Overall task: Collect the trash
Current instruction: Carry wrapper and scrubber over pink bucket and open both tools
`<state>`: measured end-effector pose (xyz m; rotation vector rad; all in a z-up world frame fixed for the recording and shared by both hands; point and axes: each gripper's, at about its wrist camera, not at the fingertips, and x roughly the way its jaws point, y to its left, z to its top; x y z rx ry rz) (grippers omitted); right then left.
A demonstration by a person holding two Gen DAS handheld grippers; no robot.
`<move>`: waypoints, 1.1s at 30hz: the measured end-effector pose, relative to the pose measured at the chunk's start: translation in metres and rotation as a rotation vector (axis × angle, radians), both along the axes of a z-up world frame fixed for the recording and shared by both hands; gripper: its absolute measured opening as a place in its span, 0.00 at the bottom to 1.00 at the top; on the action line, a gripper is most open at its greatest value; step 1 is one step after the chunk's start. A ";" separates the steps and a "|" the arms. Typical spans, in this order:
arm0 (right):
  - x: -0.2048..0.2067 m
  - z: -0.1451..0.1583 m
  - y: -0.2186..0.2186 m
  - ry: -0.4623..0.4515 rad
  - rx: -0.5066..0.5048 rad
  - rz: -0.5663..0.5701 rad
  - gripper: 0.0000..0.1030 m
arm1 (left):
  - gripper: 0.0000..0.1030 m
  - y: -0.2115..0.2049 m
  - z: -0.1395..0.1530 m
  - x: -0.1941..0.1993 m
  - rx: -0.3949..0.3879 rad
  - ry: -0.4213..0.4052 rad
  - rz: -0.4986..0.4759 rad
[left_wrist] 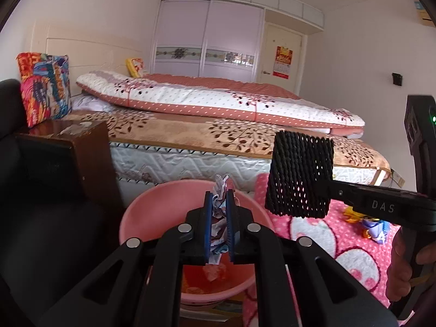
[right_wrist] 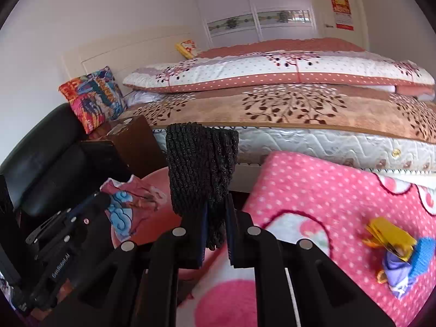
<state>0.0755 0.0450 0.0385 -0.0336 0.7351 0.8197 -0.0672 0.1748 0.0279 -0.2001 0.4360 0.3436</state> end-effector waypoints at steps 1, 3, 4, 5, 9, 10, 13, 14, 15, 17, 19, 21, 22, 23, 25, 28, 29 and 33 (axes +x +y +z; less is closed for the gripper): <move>-0.001 -0.001 0.010 0.000 -0.007 0.011 0.11 | 0.09 0.003 -0.003 -0.001 -0.004 0.005 0.011; -0.001 -0.005 0.028 0.007 -0.012 0.035 0.11 | 0.09 0.013 -0.009 -0.005 -0.019 0.017 0.028; -0.003 -0.006 0.038 0.009 -0.016 0.048 0.11 | 0.09 0.015 -0.012 -0.006 -0.023 0.022 0.033; -0.002 -0.009 0.041 0.010 -0.019 0.054 0.11 | 0.09 0.018 -0.014 -0.006 -0.026 0.028 0.037; 0.002 -0.022 0.058 0.036 -0.031 0.068 0.11 | 0.09 0.027 -0.021 -0.009 -0.046 0.039 0.046; 0.003 -0.026 0.064 0.040 -0.041 0.070 0.11 | 0.09 0.029 -0.023 -0.009 -0.052 0.041 0.049; 0.005 -0.035 0.069 0.046 -0.056 0.066 0.11 | 0.09 0.035 -0.030 -0.009 -0.079 0.045 0.048; 0.006 -0.038 0.071 0.047 -0.061 0.064 0.11 | 0.09 0.035 -0.031 -0.009 -0.081 0.049 0.048; 0.006 -0.041 0.073 0.050 -0.065 0.061 0.11 | 0.09 0.035 -0.032 -0.008 -0.083 0.052 0.047; 0.008 -0.047 0.074 0.062 -0.071 0.057 0.11 | 0.09 0.036 -0.034 -0.007 -0.085 0.060 0.048; 0.010 -0.054 0.075 0.081 -0.078 0.058 0.12 | 0.09 0.036 -0.035 -0.007 -0.091 0.062 0.047; 0.010 -0.060 0.073 0.096 -0.085 0.058 0.17 | 0.09 0.037 -0.037 -0.008 -0.108 0.067 0.047; 0.010 -0.062 0.072 0.103 -0.086 0.060 0.18 | 0.09 0.038 -0.039 -0.008 -0.116 0.071 0.046; 0.009 -0.064 0.070 0.107 -0.086 0.064 0.20 | 0.09 0.038 -0.040 -0.008 -0.127 0.080 0.046; 0.009 -0.064 0.067 0.104 -0.088 0.065 0.31 | 0.09 0.039 -0.042 -0.007 -0.132 0.094 0.051; 0.008 -0.064 0.059 0.096 -0.073 0.064 0.41 | 0.26 0.037 -0.040 -0.006 -0.123 0.102 0.058; 0.007 -0.063 0.057 0.093 -0.071 0.063 0.41 | 0.35 0.037 -0.039 -0.007 -0.120 0.100 0.059; 0.005 -0.060 0.048 0.092 -0.052 0.061 0.41 | 0.37 0.033 -0.036 -0.008 -0.127 0.092 0.052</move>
